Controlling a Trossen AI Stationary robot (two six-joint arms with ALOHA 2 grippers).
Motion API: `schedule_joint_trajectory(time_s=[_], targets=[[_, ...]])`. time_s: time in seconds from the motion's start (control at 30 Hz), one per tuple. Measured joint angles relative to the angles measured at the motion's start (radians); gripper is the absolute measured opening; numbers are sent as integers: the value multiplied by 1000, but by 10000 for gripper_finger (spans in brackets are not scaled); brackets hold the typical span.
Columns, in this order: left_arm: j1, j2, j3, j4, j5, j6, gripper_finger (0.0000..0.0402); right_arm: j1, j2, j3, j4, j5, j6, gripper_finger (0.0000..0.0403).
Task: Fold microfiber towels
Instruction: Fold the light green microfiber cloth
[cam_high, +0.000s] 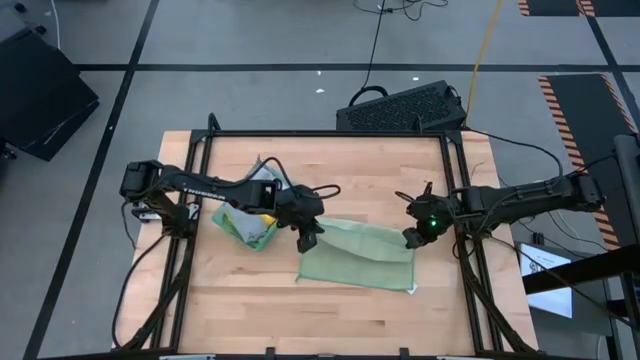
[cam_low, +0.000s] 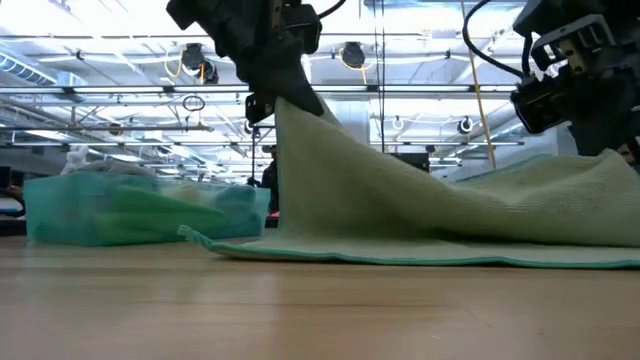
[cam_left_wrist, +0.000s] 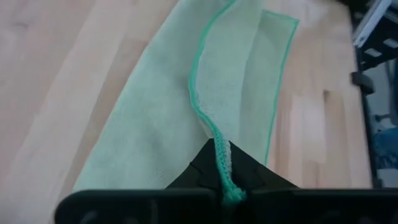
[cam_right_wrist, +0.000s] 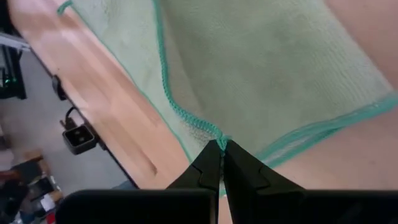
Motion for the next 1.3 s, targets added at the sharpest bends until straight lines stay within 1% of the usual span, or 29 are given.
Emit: schedule_joint_trajectory(time_s=[0.1,0.17,0.27,0.43,0.5,0.6,0.7,0.8,0.9,1.0,1.03,1.13,1.3], targets=[[-2,0,-2,-2,-18,-7,5,-3,0,-5,-12,36,13,4],[-1,0,-2,8,-24,-7,10,-28,-4,-5,-20,56,-10,4],[13,0,-2,62,-47,2,14,-109,-19,-3,-59,56,-63,4],[59,0,-2,185,-44,16,4,-256,-41,-2,-101,53,-181,4],[77,0,-2,212,-44,17,7,-309,-47,-1,-120,50,-223,4],[99,0,-2,210,-49,23,12,-394,-53,34,-163,44,-311,4],[116,0,-2,209,-48,22,5,-480,-53,92,-216,30,-391,4],[123,0,-2,207,-46,21,6,-533,-53,166,-277,25,-440,4],[116,0,-2,207,-45,21,13,-557,-53,230,-327,24,-468,4],[104,0,-2,199,-45,21,13,-550,-53,257,-344,14,-445,4],[100,0,-2,192,-45,21,10,-542,-53,257,-344,-1,-430,4],[87,0,-2,153,-45,21,4,-502,-52,257,-360,-2,-390,4],[55,0,-2,81,-45,24,14,-434,-56,257,-391,-3,-306,4]])
